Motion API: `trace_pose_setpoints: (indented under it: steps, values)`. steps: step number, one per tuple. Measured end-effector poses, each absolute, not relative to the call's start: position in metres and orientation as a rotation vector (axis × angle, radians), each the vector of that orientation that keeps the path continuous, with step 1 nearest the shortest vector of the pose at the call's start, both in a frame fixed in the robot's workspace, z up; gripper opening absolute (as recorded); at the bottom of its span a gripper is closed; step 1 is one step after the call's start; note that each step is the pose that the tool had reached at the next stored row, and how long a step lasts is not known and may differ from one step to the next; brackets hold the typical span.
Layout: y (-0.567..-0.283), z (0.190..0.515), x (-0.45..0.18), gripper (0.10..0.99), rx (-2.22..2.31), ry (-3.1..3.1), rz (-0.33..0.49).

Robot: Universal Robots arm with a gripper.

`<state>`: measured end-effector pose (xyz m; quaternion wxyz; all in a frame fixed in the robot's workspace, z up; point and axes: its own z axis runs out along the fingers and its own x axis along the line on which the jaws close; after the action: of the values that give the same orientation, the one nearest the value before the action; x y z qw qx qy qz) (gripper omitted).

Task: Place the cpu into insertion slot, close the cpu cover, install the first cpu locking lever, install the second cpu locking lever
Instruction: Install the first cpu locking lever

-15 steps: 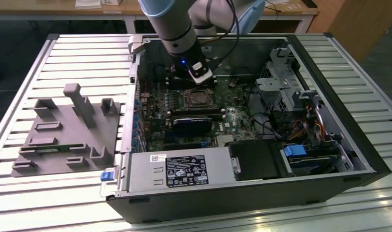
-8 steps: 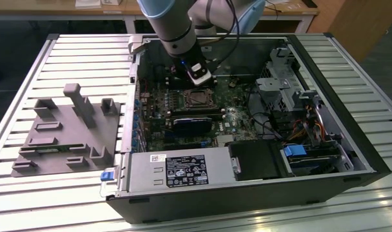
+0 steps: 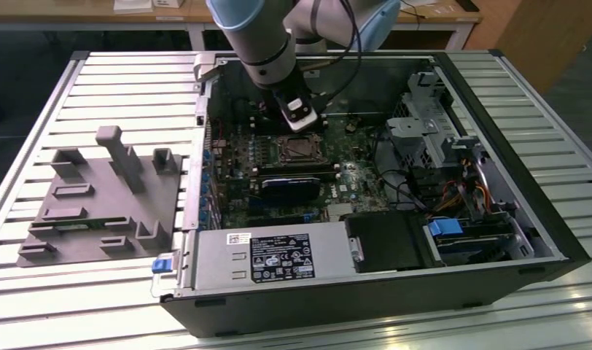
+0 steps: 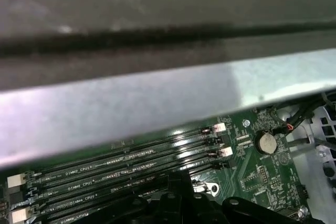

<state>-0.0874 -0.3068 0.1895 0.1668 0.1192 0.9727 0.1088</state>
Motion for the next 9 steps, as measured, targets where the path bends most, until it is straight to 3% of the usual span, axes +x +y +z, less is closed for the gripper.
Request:
trace_pose_setpoints:
  steps: [9]
  values:
    - [-0.3066,0.1864,-0.0873,0.102,0.351,2.766,0.308]
